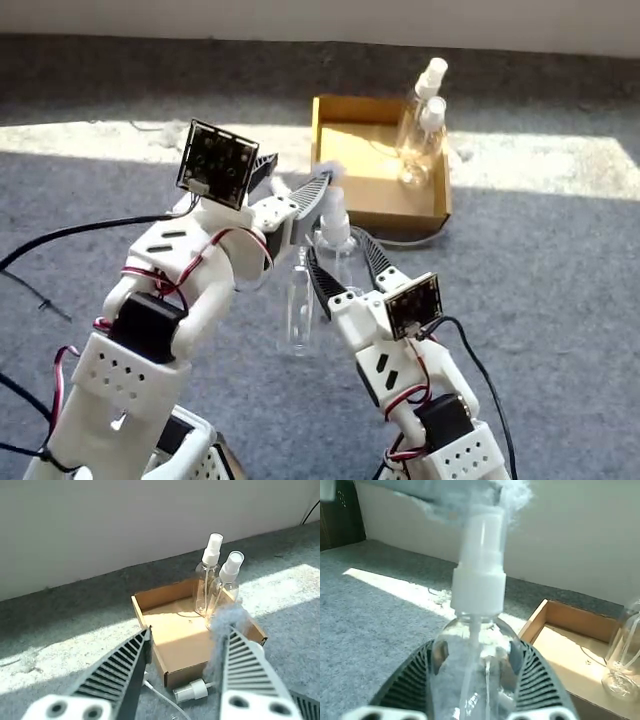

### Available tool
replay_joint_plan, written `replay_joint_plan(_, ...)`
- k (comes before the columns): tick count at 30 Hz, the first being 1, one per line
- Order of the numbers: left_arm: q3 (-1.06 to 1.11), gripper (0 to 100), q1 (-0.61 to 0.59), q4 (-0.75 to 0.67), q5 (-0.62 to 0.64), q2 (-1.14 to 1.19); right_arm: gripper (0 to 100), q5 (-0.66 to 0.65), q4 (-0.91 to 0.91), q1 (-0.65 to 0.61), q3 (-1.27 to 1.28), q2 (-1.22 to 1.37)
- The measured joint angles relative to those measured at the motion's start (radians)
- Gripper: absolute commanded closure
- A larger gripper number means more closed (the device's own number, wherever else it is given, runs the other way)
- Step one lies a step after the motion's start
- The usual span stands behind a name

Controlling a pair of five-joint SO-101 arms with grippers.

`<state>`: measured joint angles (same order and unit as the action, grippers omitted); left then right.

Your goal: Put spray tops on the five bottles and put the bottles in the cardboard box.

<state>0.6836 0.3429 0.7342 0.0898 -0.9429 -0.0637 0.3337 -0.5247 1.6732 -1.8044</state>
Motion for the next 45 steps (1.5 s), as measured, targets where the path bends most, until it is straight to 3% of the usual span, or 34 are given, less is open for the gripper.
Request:
replay_joint_plan(9,-0.003,78,0.002,0.002,0.0,0.0,99.5,0.0,0.0,0.0,0.0,0.0)
replay_joint_plan(13,0.035,78,0.026,0.005,-0.086,-0.006,99.5,0.0,0.002,-0.003,0.0,0.0)
replay_joint_plan(19,0.037,78,0.038,0.011,-0.109,-0.04,99.5,0.0,0.002,-0.003,0.0,0.0)
replay_joint_plan(27,0.038,78,0.037,0.101,-0.109,-0.169,99.5,-0.123,0.0,-0.003,0.0,0.0)
replay_joint_plan(36,0.078,78,-0.224,0.152,-0.054,-0.265,99.5,-0.135,-0.026,0.087,0.0,-0.002)
replay_joint_plan(45,0.311,73,-0.169,0.152,-0.038,-0.258,99.5,-0.066,-0.051,0.146,-0.15,0.117)
